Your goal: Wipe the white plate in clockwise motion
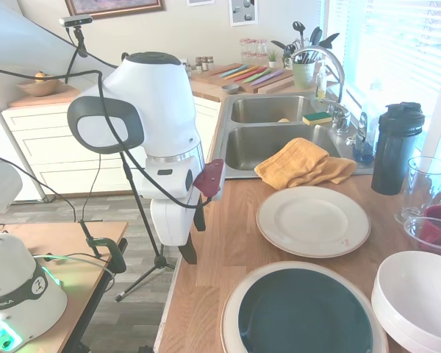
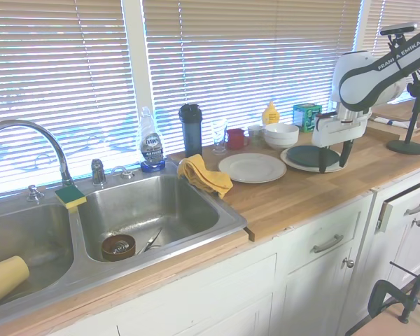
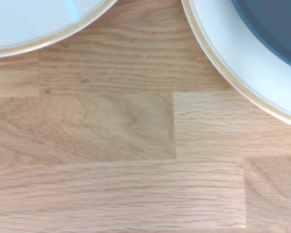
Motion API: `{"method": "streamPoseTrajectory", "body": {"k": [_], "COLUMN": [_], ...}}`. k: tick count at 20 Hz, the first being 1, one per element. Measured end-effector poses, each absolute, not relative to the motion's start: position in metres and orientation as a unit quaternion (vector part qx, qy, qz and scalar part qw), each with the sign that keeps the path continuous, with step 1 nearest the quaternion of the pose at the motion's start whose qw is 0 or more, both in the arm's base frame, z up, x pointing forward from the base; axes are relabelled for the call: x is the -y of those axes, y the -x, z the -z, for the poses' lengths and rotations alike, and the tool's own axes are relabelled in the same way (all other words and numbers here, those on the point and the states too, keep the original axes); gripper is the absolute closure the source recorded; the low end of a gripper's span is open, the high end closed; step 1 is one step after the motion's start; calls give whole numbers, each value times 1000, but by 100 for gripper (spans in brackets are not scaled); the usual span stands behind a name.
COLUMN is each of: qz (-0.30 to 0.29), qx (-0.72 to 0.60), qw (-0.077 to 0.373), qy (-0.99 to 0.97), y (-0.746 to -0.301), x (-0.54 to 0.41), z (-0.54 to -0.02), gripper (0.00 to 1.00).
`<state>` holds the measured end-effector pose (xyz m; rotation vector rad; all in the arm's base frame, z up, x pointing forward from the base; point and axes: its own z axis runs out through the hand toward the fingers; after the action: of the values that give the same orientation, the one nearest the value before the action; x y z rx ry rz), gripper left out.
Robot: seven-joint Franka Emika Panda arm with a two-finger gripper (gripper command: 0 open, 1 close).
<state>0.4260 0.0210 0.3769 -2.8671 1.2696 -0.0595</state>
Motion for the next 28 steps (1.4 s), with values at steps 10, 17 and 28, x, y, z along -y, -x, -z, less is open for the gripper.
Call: {"method": "streamPoseTrajectory", "body": {"k": [10, 17, 28], "qz": [20, 34, 49], "qx": [-396, -376, -344], "qw": [2, 14, 33], "qy": [918, 926, 937], "y": [-433, -454, -488], "x": [-48, -102, -201], "z": [-378, -392, -407], "gripper": [0, 0, 0]}}
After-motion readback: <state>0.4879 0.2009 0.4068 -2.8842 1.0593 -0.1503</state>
